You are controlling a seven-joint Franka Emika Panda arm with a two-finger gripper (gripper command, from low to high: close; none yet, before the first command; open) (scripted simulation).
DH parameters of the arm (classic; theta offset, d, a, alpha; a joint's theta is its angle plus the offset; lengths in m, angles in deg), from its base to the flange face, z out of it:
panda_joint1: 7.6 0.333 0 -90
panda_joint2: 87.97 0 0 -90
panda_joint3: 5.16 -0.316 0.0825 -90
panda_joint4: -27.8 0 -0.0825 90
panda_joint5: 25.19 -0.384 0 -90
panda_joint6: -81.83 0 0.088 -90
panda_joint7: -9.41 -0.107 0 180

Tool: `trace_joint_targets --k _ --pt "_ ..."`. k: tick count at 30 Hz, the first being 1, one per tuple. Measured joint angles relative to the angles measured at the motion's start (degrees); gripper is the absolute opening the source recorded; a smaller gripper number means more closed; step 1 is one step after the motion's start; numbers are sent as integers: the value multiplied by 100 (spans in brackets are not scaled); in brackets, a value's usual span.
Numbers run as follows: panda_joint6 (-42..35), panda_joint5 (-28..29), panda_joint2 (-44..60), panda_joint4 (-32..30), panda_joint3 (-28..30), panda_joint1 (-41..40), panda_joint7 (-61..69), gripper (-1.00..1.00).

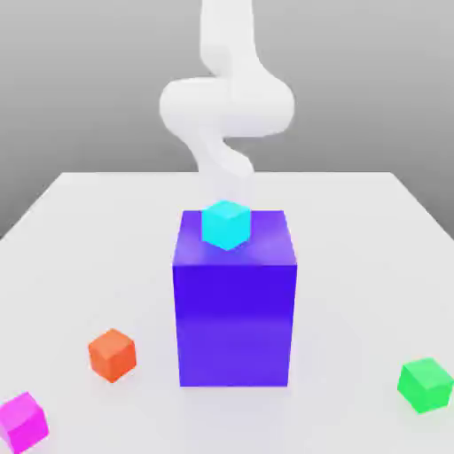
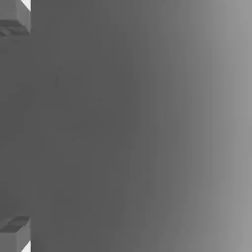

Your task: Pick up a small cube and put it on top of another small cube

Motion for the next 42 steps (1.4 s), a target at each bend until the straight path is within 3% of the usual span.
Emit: trace_joint_targets --k 19,29,34,35,42 --pt "1082 -808 3983 148 1105 -690 -134 0" --pt "1655 -1140 6047 222 1391 -1243 -267 0" --pt "2311 -1505 7083 417 1104 -1576 -49 0" --pt "2397 -1553 7199 444 1054 -1617 -15 -100" --pt "2383 -1545 7181 440 1062 -1612 -22 -100"
